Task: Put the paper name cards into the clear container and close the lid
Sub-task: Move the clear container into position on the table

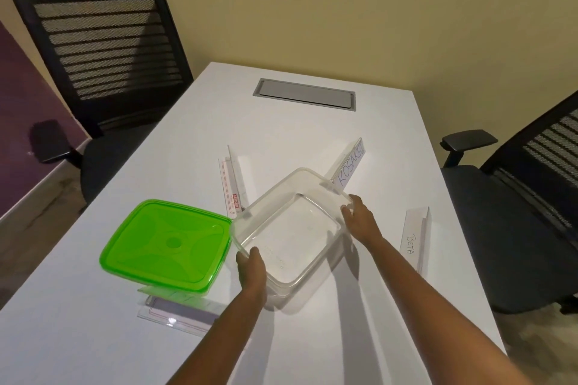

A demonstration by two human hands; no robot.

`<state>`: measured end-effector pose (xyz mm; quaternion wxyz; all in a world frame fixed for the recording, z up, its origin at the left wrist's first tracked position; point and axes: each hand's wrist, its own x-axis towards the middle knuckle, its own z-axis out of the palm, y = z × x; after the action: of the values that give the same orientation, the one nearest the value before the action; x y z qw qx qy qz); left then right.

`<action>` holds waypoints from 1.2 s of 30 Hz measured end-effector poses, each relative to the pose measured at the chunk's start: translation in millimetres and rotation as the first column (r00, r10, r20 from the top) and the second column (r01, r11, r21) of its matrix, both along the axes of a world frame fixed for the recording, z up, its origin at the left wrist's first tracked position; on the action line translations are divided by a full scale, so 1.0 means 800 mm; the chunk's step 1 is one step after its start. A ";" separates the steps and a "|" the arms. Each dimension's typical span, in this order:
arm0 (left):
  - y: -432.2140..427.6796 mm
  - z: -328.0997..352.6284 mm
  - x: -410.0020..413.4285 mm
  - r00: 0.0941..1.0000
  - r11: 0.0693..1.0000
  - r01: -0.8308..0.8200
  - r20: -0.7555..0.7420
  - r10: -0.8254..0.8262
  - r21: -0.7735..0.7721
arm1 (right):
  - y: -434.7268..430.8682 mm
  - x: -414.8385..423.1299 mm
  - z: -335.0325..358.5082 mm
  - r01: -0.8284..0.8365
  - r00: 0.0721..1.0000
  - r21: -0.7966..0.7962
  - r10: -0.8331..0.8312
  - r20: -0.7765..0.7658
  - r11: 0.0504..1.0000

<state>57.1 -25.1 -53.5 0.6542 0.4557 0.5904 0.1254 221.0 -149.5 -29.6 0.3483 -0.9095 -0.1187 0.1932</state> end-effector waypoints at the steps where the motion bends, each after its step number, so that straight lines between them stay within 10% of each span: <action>1: 0.000 0.000 0.001 1.000 1.000 -0.015 0.006 0.015 -0.006 | 0.000 0.004 0.000 0.011 1.000 0.008 -0.011 -0.018 1.000; 36: 0.058 0.035 0.017 0.972 0.994 0.106 0.211 -0.103 -0.003 | -0.084 -0.111 -0.030 0.483 0.866 0.301 -0.396 -0.306 0.822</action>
<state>70.5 21.0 -25.2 0.7219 0.4658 0.4939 0.1339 132.2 -216.6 -53.3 0.5588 -0.8018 0.1028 0.1852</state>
